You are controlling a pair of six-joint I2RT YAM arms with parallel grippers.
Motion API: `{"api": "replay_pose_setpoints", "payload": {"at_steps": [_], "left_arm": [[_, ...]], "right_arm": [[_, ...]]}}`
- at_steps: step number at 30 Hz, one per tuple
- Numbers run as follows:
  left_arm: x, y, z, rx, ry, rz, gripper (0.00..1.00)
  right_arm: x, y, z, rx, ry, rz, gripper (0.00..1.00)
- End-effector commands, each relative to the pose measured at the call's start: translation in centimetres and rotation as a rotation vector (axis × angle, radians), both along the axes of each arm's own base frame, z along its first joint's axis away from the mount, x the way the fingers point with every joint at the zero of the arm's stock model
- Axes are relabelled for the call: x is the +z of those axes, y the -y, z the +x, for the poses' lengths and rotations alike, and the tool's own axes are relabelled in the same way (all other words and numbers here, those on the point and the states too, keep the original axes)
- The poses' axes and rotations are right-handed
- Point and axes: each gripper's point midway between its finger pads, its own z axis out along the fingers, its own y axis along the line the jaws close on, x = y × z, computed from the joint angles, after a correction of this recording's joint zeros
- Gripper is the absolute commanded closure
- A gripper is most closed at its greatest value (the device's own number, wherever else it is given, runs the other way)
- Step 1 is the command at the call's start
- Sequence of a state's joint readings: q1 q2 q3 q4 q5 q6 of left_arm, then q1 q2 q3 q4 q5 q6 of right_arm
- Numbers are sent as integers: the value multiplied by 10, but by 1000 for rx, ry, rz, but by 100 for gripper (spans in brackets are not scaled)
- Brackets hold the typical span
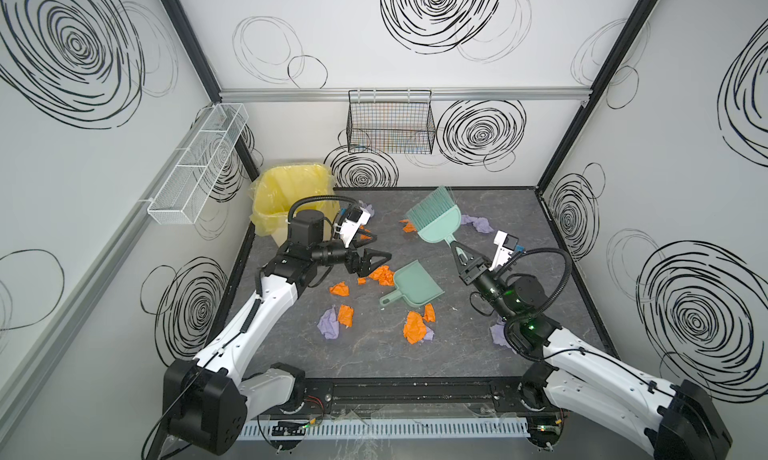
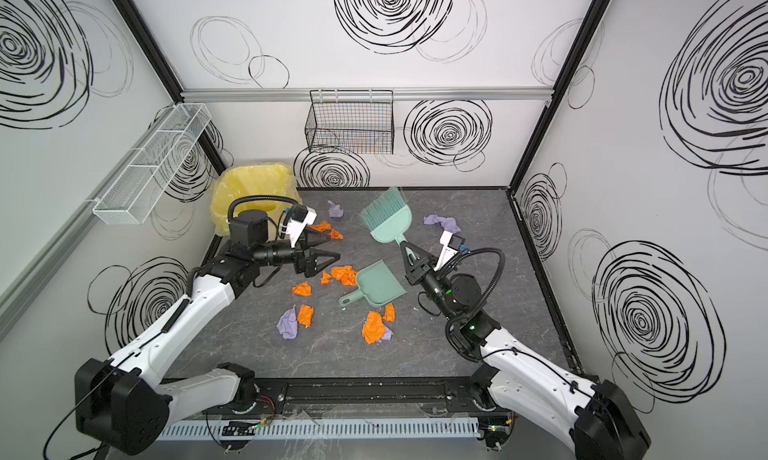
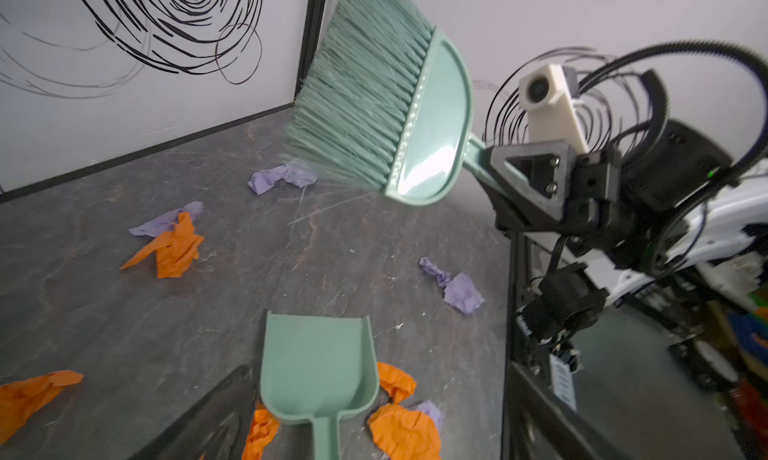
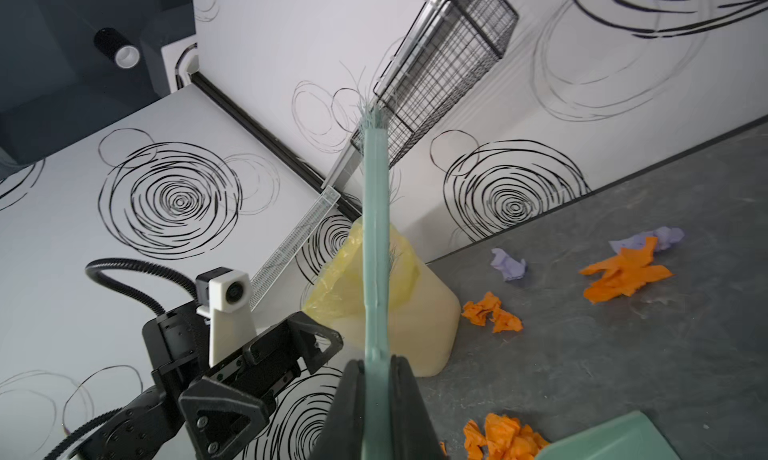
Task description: Sweep away the paper scraps from the table
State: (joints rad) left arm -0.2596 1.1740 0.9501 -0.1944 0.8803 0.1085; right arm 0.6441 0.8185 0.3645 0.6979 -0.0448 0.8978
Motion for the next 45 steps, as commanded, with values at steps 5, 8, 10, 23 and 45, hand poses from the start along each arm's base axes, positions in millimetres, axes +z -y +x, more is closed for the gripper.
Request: {"api": "replay_pose_setpoints", "payload": {"at_steps": [5, 8, 10, 23, 45], "left_arm": [[-66, -14, -23, -90, 119, 271, 4], [-96, -5, -36, -149, 66, 311, 0], [-115, 2, -40, -162, 35, 331, 3], [-168, 37, -33, -117, 45, 444, 8], [-205, 42, -7, -141, 1, 555, 11]], "right_arm": [[-39, 42, -7, -93, -114, -27, 100], [-48, 53, -11, -116, -127, -29, 100], [-53, 59, -14, -123, -131, -20, 100], [-77, 60, -17, -110, -166, -4, 100], [-91, 60, -19, -102, -181, -15, 100]]}}
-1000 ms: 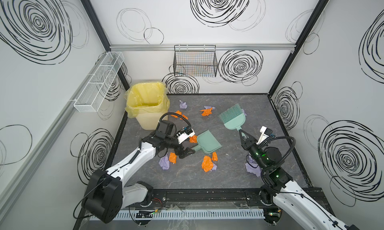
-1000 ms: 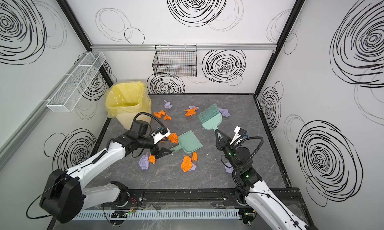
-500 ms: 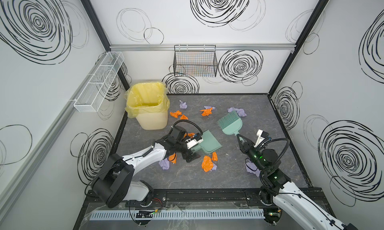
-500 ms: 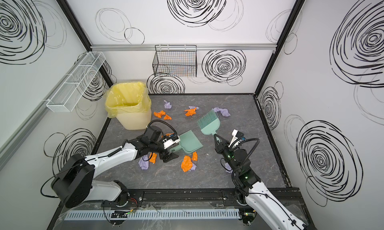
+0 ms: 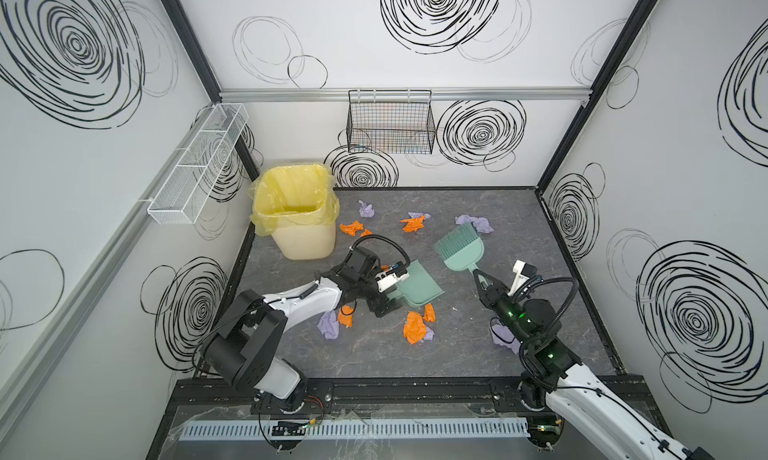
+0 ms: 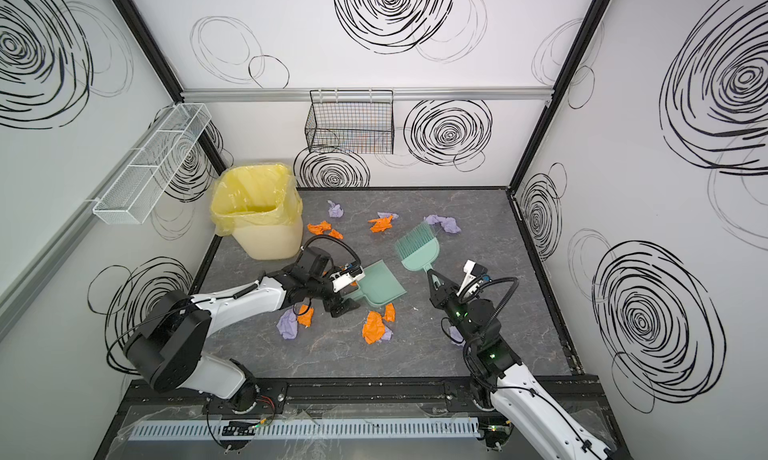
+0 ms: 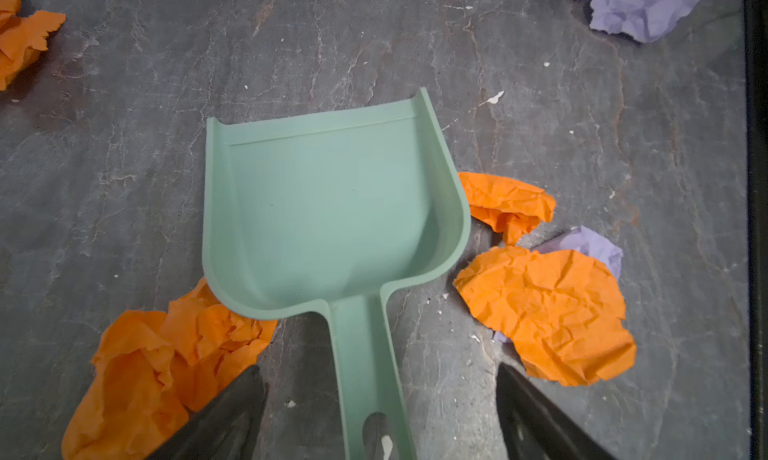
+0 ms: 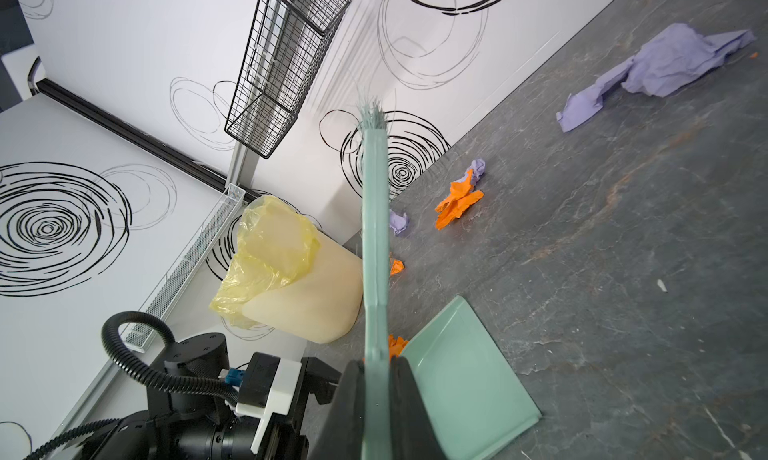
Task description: Sweep away the paper scraps from the table
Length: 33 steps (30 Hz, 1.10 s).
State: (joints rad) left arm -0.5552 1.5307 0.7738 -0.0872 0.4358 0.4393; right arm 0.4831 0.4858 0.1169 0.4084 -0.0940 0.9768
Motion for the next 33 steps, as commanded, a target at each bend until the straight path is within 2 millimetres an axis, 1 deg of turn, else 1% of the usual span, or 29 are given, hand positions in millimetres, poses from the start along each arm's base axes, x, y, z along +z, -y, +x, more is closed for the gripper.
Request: {"api": "replay_pose_setpoints", "payload": {"at_steps": [1, 4, 12, 16, 20, 21, 23, 25, 27, 33], "left_arm": [[-4, 0, 7, -6, -7, 33, 11], [-12, -1, 10, 9, -33, 60, 13], [-18, -6, 14, 42, -44, 89, 14], [-28, -11, 9, 37, -54, 116, 14], [-39, -22, 3, 36, -26, 117, 14], [-39, -24, 1, 32, -24, 105, 15], [-30, -26, 0, 25, -20, 64, 17], [-22, -28, 3, 35, 2, 32, 16], [-17, -29, 6, 39, 18, 21, 16], [-24, -23, 11, 16, 5, 60, 16]], "right_arm": [[8, 1, -1, 3, 31, 27, 100], [7, 1, -1, 1, 31, 27, 100], [5, 1, -2, 2, 30, 33, 100], [5, 2, -2, 1, 33, 35, 100], [3, 1, -2, 5, 30, 37, 100], [1, 1, -2, 5, 27, 37, 100], [-1, 1, -2, 4, 23, 35, 100], [-3, 1, -2, 2, 20, 35, 100], [-3, 1, -1, 3, 19, 37, 100], [-6, -2, 0, 13, 9, 34, 100]]}}
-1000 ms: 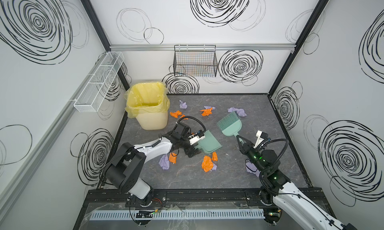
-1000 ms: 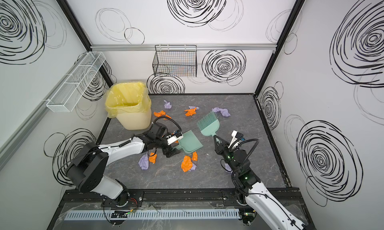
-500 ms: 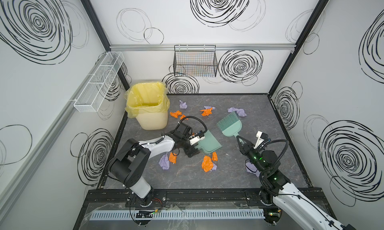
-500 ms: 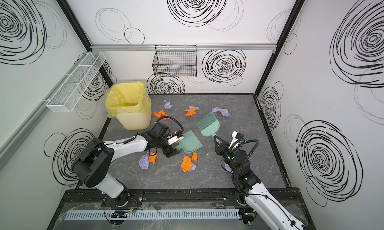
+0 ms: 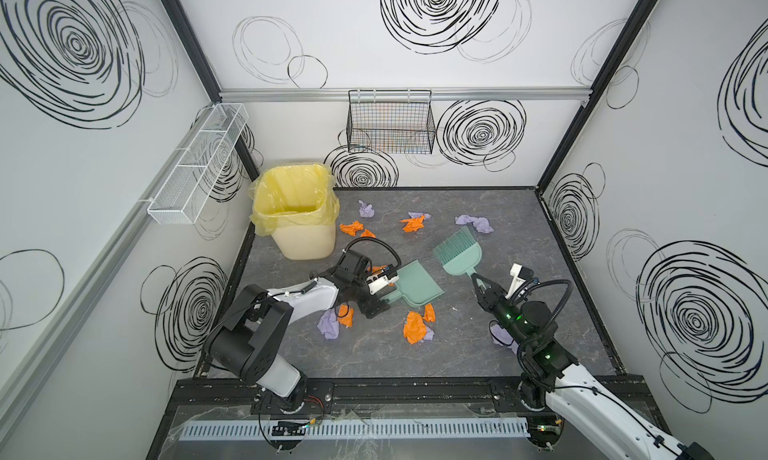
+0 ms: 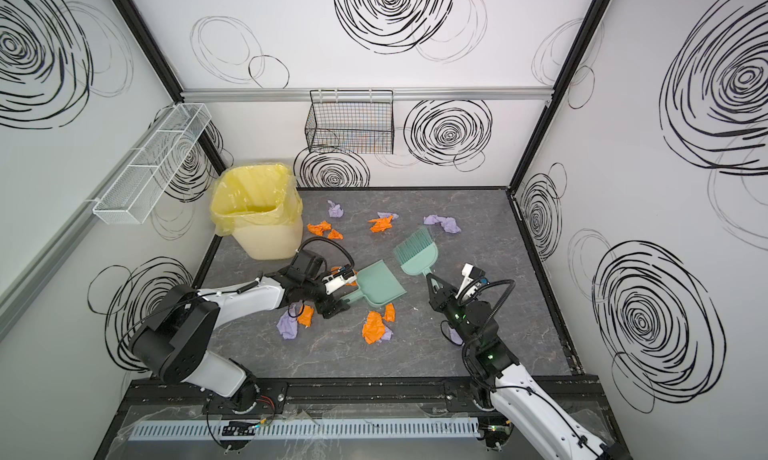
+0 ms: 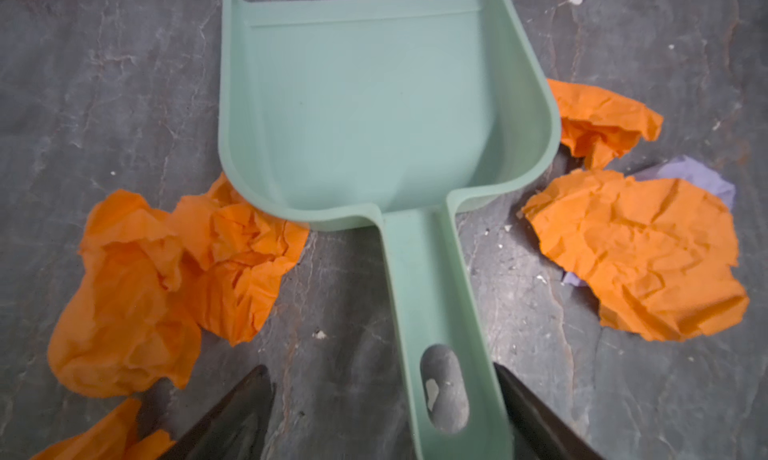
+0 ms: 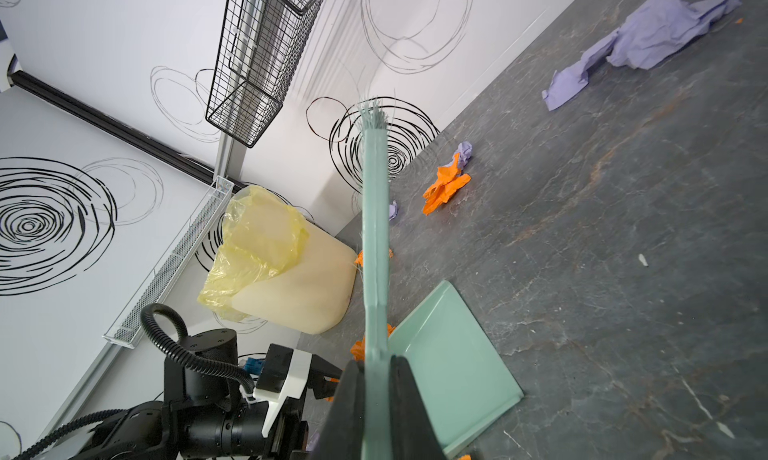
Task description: Sweep away the paper scraps from the table
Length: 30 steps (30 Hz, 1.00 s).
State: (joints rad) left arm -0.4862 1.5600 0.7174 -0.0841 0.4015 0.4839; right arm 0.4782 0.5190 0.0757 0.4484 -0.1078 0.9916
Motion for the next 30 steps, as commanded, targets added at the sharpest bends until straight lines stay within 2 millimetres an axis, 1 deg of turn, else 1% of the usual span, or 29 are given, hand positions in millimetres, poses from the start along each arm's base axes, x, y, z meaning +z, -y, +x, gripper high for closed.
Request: {"api": "replay_pose_setpoints", "payload": {"at_steps": [1, 8, 12, 18, 20, 22, 24, 26, 30], "left_arm": [[6, 10, 9, -42, 31, -12, 16], [2, 17, 10, -67, 28, 24, 15], [3, 22, 12, -80, 36, 42, 15], [-3, 26, 10, -98, 9, 63, 17], [-4, 26, 10, -103, 6, 64, 20], [-4, 26, 10, -105, 3, 66, 25], [-5, 26, 10, -107, -2, 71, 32], [-6, 27, 9, -110, -7, 71, 41], [-3, 26, 8, -113, 6, 62, 49]], "right_arm": [[13, -1, 0, 4, 46, 36, 100], [7, 0, 0, -1, 36, 28, 100], [7, 0, 1, -1, 40, 30, 100], [6, 0, 1, 2, 39, 25, 100], [5, 0, 1, 1, 38, 26, 100], [5, 0, 0, 1, 38, 28, 100], [4, 1, 0, 2, 37, 28, 100], [5, 0, 0, 3, 37, 28, 100], [5, 0, 0, 5, 35, 27, 100]]}}
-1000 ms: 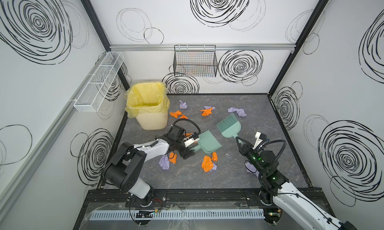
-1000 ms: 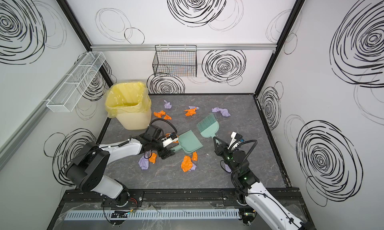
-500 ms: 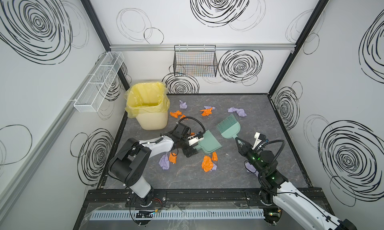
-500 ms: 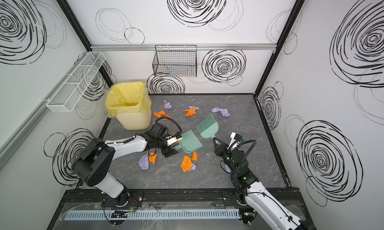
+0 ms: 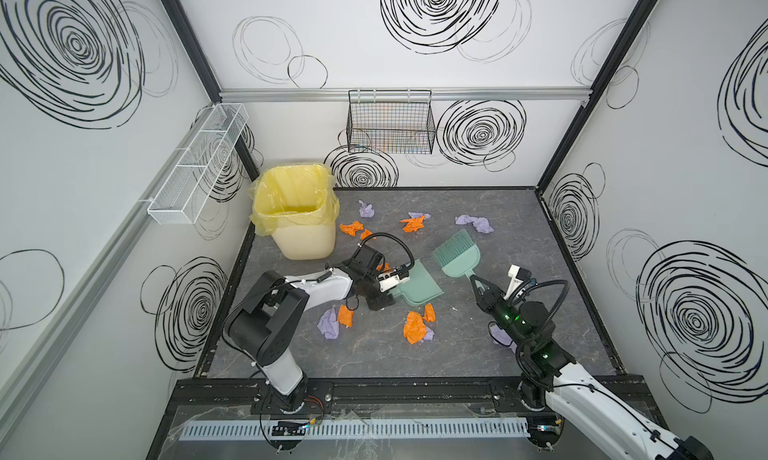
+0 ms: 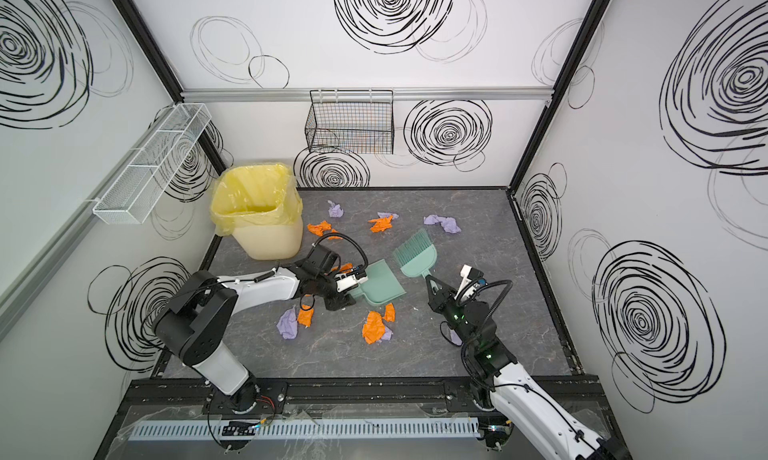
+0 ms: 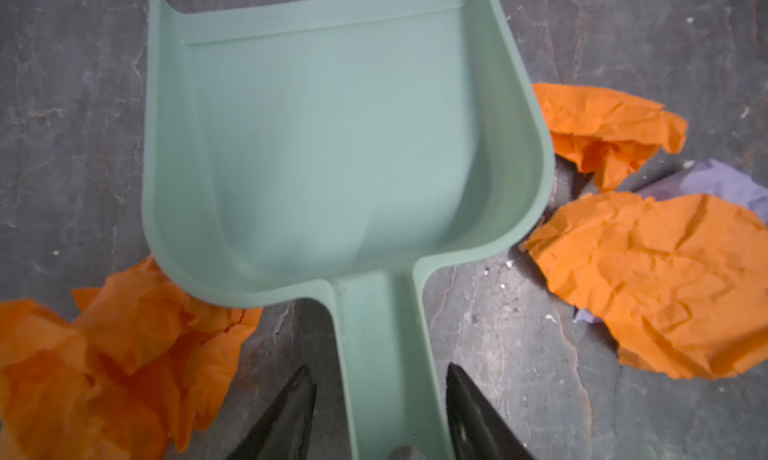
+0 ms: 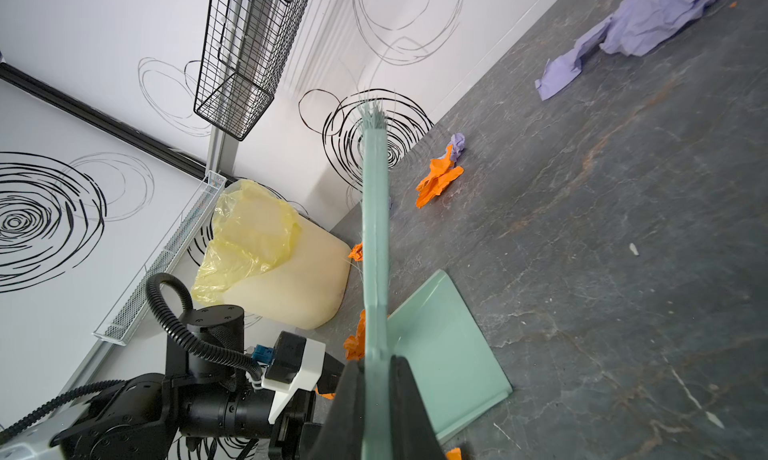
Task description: Sweep away the paper scraps from the table
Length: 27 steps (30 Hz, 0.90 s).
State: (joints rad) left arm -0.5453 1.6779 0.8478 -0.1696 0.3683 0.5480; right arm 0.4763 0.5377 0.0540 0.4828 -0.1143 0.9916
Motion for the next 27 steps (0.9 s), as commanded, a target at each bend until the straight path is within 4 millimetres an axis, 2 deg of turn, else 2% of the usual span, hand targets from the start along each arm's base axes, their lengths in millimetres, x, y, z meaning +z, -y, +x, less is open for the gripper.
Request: {"api": "replay_pose_setpoints", "payload": {"at_steps": [1, 6, 10, 15, 20, 22, 27], "left_arm": [[8, 4, 2, -19, 26, -18, 50], [23, 9, 5, -5, 60, -52, 55], [39, 28, 11, 0, 56, -111, 56], [32, 51, 7, -53, 74, -72, 58], [40, 66, 16, -35, 84, -124, 60], [40, 64, 20, -14, 93, -102, 57], [51, 48, 14, 3, 120, -99, 42]], "right_arm": [[13, 0, 1, 1, 42, 30, 100], [13, 1, 0, -2, 39, 22, 100], [16, 7, 0, -24, 43, 16, 100], [21, 9, -3, -25, 46, 12, 100], [22, 13, -6, -35, 49, 21, 100], [21, 13, -7, -34, 49, 27, 100], [18, 16, -9, -44, 46, 13, 100]]}}
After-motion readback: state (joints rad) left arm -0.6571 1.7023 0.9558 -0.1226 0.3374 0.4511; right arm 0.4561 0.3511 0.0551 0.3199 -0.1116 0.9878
